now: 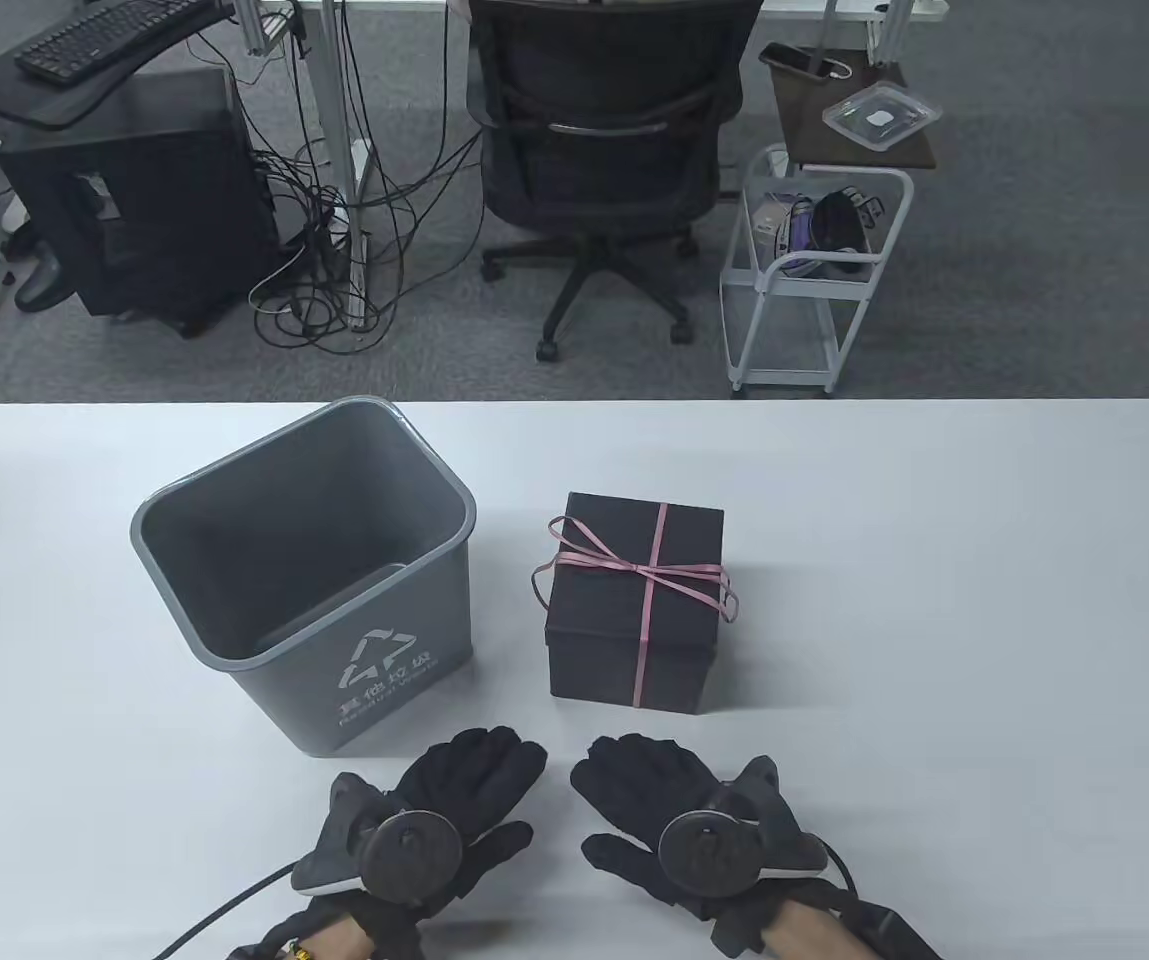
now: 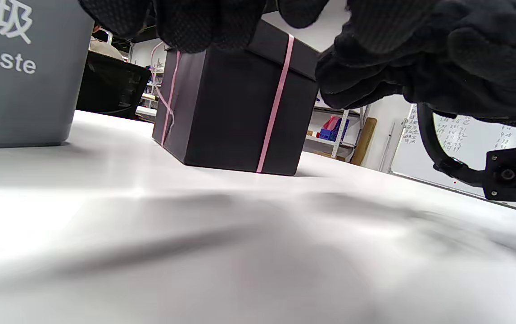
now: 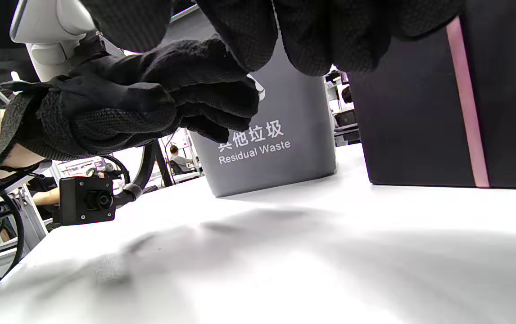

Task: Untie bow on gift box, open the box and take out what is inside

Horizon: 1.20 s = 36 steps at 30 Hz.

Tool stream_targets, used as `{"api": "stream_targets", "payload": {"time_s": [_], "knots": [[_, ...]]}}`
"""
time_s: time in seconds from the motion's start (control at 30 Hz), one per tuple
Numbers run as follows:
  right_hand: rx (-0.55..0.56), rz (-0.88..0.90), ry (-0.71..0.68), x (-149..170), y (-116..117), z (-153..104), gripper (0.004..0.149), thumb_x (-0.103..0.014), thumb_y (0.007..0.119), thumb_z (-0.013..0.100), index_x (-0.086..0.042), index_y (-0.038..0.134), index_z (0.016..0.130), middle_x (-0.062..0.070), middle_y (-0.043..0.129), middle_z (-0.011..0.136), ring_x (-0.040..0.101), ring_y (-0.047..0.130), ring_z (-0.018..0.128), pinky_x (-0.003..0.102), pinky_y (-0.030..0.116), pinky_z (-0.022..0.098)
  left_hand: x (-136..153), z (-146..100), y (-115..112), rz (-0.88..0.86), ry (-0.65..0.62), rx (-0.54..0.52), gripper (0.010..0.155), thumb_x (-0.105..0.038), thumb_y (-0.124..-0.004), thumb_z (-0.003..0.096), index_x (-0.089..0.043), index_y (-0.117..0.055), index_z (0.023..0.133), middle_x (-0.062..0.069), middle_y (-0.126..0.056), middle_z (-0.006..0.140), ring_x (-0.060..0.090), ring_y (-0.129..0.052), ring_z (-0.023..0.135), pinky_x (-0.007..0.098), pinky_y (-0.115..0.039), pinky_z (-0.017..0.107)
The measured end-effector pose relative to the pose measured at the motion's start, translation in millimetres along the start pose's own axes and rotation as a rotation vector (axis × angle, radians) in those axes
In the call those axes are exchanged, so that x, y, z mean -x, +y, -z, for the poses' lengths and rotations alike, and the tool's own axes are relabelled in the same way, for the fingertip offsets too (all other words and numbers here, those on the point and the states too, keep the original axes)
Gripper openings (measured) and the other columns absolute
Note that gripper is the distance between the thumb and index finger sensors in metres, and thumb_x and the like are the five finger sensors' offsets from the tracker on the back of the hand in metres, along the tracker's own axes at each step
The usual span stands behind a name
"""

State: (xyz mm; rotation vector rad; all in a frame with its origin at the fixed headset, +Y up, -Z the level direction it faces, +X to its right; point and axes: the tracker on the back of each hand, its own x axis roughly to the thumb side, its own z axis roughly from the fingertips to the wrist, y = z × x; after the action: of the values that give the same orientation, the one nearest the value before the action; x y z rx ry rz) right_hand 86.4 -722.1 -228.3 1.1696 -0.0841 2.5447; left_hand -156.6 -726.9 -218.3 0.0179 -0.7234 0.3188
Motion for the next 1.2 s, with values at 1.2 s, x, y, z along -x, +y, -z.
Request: {"api": "stream_targets", "payload": {"time_s": [1.2], "knots": [[0.399,-0.198,0.140,18,-82,5,0.059,-0.055,0.066,0.053,-0.021,0.070,0.101,0.015,0.076,0.102,0.039,0.078,0.087,0.051,0.064,0.068,2,1,-1,-0.025,0.010,0.002,0.068,-0.050,-0.065,0.0593,-0.021,-0.040,0.115,0.016,-0.055,0.115,0.044,-0.062,0.100,0.062,-0.061,0.067]]}}
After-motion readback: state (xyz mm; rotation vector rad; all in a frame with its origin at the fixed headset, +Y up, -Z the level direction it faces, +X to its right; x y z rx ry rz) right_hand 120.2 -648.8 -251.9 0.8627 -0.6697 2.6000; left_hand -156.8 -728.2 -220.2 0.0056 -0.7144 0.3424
